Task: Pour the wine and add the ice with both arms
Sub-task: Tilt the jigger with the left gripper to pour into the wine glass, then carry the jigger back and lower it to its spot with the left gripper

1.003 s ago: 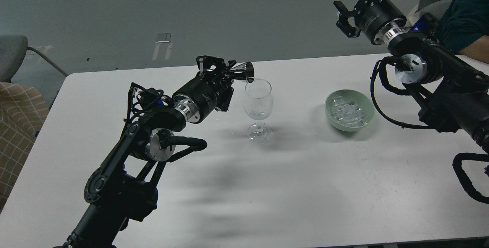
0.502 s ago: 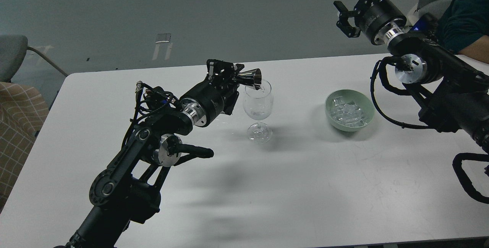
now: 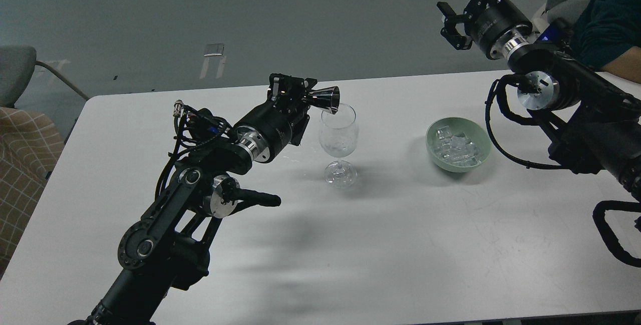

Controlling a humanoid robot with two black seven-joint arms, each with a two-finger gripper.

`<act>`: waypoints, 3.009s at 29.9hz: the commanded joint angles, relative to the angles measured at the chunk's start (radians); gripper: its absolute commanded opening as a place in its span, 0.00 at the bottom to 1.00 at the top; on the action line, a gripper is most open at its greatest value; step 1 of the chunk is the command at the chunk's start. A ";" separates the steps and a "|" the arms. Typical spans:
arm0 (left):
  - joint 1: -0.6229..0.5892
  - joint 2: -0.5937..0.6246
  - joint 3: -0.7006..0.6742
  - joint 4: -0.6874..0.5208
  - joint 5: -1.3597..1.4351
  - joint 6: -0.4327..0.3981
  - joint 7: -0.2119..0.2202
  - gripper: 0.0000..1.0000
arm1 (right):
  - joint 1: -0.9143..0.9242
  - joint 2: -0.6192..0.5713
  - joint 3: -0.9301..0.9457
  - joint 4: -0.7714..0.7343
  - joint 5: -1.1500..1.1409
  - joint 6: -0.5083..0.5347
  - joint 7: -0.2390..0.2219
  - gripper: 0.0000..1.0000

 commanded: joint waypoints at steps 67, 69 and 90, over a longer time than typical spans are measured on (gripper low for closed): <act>0.118 0.060 -0.445 -0.021 -0.686 0.062 0.059 0.10 | -0.005 -0.005 0.000 -0.001 0.000 0.000 0.000 1.00; 0.190 0.048 -0.517 -0.021 -0.775 0.054 0.053 0.10 | -0.008 -0.005 0.000 -0.001 0.000 0.000 0.000 1.00; 0.276 0.014 -0.646 0.216 -0.898 -0.005 0.004 0.24 | -0.016 -0.003 0.000 0.002 -0.005 0.000 0.000 1.00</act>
